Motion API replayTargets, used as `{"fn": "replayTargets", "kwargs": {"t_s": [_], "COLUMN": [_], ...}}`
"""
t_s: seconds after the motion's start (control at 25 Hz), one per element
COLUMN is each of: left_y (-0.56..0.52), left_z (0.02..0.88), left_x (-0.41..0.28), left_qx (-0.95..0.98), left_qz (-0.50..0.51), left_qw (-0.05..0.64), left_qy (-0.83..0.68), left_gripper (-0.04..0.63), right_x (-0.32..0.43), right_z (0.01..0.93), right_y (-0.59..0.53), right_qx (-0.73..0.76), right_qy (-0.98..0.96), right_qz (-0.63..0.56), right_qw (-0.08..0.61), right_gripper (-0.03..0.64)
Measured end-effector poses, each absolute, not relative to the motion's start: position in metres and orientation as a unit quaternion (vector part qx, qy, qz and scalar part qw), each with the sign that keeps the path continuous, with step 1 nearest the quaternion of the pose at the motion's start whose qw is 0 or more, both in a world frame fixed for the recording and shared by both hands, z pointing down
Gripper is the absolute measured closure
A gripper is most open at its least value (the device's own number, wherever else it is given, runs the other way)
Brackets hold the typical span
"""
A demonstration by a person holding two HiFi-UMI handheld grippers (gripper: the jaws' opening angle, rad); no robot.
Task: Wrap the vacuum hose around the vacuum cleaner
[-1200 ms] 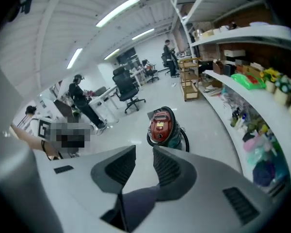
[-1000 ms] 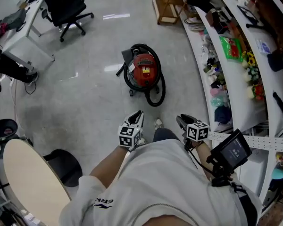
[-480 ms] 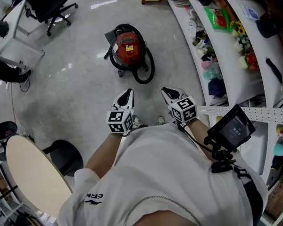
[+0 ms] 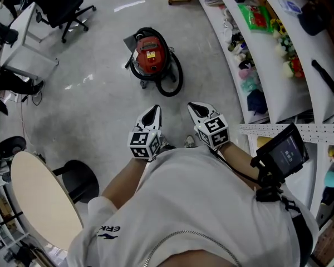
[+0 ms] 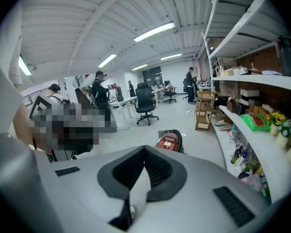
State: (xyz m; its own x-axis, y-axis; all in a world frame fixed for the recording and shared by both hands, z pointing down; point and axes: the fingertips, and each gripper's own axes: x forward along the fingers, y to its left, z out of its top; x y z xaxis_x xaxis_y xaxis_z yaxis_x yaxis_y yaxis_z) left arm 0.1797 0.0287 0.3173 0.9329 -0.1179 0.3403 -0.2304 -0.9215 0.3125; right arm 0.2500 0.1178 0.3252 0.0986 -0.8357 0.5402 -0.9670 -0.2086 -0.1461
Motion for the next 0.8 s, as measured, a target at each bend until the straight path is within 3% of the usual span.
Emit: {"fn": "replayTargets", "kwargs": {"t_s": [0.8], "left_y": [0.041], "left_z": [0.307], "left_x": [0.177], "left_qx": [0.97], "left_qz": [0.14], "left_qw": [0.172], "left_qy": [-0.099], "left_gripper": [0.592], "right_x": [0.246], "right_z": [0.318], "right_y": [0.131], "right_qx": [0.739], "right_qy": [-0.615], "right_qz": [0.247], "right_qw": [0.124], "right_gripper": [0.615]}}
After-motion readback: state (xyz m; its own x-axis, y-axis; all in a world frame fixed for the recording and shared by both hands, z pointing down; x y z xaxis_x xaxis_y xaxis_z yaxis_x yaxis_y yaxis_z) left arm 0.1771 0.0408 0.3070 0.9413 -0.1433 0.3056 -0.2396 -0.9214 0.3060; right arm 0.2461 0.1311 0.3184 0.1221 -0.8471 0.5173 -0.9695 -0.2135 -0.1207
